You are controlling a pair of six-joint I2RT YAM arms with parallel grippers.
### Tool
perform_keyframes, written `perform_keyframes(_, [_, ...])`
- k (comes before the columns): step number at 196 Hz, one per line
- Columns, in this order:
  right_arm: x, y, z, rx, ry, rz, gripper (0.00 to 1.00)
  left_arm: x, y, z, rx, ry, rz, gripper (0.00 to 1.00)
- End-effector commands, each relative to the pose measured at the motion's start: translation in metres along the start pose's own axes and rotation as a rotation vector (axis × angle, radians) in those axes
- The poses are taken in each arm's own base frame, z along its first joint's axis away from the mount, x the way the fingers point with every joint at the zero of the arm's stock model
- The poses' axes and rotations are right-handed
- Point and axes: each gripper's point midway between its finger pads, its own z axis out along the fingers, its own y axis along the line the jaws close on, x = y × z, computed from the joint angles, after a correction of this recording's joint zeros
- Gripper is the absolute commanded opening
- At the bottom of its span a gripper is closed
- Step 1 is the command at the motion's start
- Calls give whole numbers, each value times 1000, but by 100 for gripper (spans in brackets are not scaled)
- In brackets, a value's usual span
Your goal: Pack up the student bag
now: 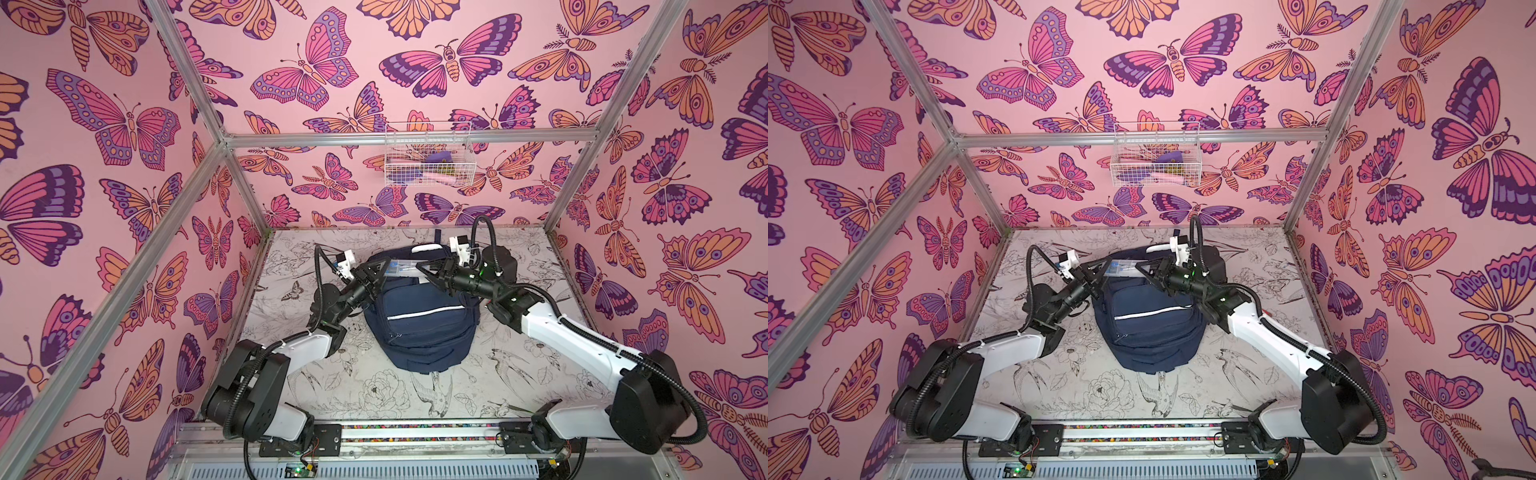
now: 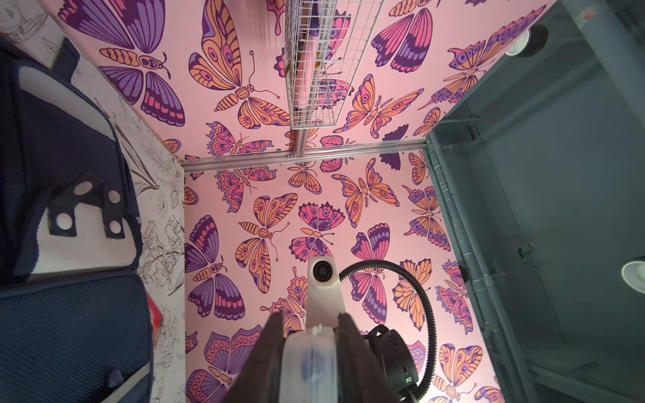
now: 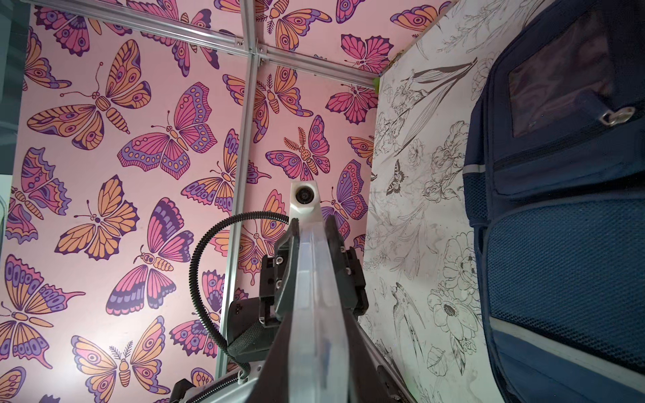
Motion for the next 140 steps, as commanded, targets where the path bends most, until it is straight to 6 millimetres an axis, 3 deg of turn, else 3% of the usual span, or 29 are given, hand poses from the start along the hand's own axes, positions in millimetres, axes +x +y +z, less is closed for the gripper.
perform_keyframes(1, [-11, 26, -11, -46, -36, -50, 3, 3, 1, -2, 3, 8, 40, 44])
perform_keyframes(22, [-18, 23, -21, -22, -56, -59, 2, 5, 4, -2, -42, 34, 70, 54])
perform_keyframes(36, [-24, 17, -32, 18, -76, -68, 2, 6, 2, -2, -89, 62, 120, 74])
perform_keyframes(43, [-27, 13, -40, 48, -87, -73, 1, 6, 1, -2, -124, 84, 158, 97])
perform_keyframes(46, [-28, 10, -43, 63, -90, -73, 1, 7, 2, -2, -146, 96, 173, 100])
perform_keyframes(63, [-34, -4, -65, 165, -106, -97, 1, 14, 13, -6, -321, 184, 283, 100])
perform_keyframes(68, [-35, -10, -73, 205, -110, -106, 1, 19, 0, -9, -333, 212, 357, 100])
perform_keyframes(86, [-38, -29, -105, 344, -126, -124, 1, 35, 1, -15, -439, 331, 528, 100])
perform_keyframes(113, [-35, -53, -151, 469, -128, -94, 1, 86, 13, -20, -525, 595, 775, 100])
perform_keyframes(118, [-33, -57, -158, 481, -126, -87, 1, 98, 32, -21, -568, 670, 814, 100])
perform_keyframes(140, [-29, -69, -188, 533, -148, -56, 1, 137, 66, -30, -683, 875, 1046, 100])
